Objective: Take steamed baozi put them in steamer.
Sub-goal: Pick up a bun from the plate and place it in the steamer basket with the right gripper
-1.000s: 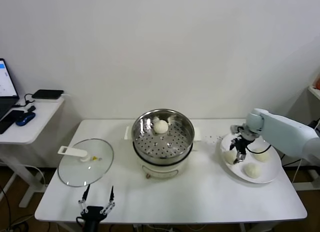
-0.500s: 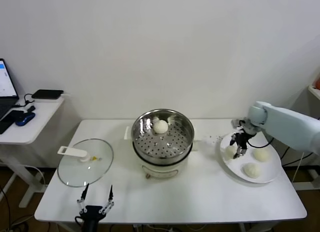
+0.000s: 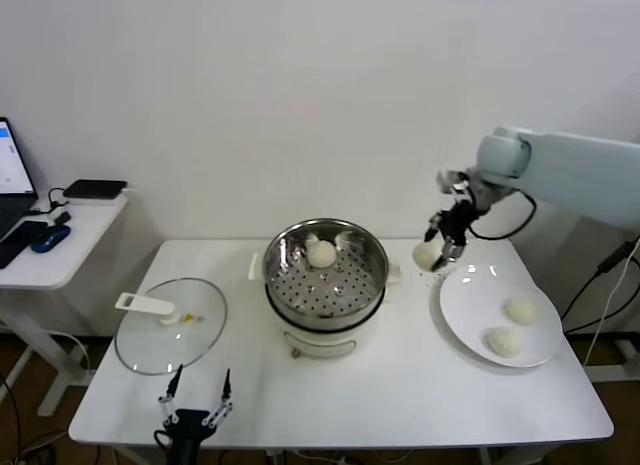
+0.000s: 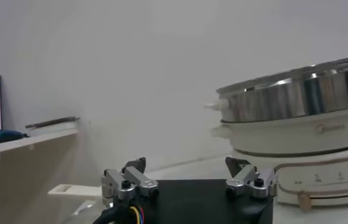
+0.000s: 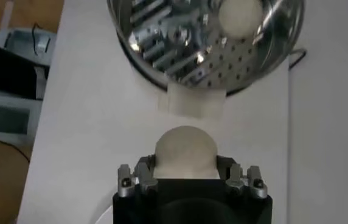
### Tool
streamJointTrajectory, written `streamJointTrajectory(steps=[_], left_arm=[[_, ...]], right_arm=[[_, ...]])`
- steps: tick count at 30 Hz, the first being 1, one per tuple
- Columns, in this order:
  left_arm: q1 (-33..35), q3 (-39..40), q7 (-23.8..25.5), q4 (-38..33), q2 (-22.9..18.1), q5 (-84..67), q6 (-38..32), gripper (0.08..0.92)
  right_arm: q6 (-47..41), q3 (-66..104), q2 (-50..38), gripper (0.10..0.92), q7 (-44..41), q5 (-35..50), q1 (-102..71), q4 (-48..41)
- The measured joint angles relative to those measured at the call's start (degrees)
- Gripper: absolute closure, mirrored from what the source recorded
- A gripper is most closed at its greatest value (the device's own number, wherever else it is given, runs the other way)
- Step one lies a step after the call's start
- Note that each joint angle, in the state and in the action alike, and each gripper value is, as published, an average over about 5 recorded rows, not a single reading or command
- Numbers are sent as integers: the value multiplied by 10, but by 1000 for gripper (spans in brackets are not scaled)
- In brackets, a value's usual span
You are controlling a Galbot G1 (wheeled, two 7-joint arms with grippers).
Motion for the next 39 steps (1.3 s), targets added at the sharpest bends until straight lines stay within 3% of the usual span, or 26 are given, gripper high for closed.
streamJointTrajectory(steps=[15,39], left_arm=[[-2,1,1,-9,4,1,2,177],[2,-2,9,-12,-1,4,0,177]], right_arm=[[-61,55,142,364,54,75,-14,-15],[-74,94,298,364,43,-4,-161,-180]])
